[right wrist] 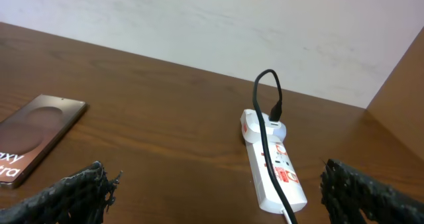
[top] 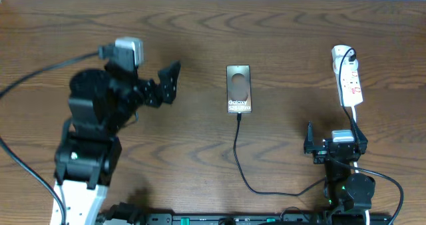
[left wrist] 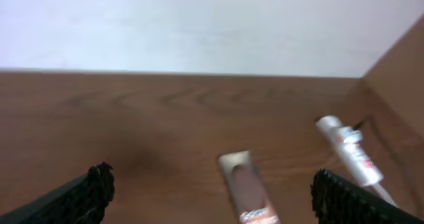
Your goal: Plug charger to phone and switch on socket
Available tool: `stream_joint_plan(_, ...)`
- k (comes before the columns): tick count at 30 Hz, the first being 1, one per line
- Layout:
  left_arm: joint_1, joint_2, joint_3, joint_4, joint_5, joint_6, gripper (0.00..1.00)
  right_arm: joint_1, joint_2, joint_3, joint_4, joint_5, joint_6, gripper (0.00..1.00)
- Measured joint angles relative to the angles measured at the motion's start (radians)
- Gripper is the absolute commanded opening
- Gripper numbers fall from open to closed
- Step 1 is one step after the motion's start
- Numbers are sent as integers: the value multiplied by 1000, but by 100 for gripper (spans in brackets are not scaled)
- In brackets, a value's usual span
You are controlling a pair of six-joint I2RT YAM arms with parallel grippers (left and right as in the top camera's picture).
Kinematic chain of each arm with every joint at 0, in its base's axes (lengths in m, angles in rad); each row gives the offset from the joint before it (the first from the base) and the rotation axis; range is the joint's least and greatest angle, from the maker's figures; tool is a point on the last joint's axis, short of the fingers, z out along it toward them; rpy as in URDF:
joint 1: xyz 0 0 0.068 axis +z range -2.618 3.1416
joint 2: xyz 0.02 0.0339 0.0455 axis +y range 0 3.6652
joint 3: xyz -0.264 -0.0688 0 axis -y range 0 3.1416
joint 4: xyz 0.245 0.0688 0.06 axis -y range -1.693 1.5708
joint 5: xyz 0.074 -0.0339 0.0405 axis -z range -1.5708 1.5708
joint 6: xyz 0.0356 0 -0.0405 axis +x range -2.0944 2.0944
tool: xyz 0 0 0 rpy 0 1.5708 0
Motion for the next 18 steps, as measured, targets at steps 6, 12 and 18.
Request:
stream_joint_plan(6,0,-2,-133,35,-53,-16,96,0,0,0,0,0,0,99)
stream_joint_plan(12,0,-65,-304,137,-68,-45,96,0,0,0,0,0,0,99)
stream_joint_plan(18,0,-220,-506,323,-72,-61,96,0,0,0,0,0,0,99)
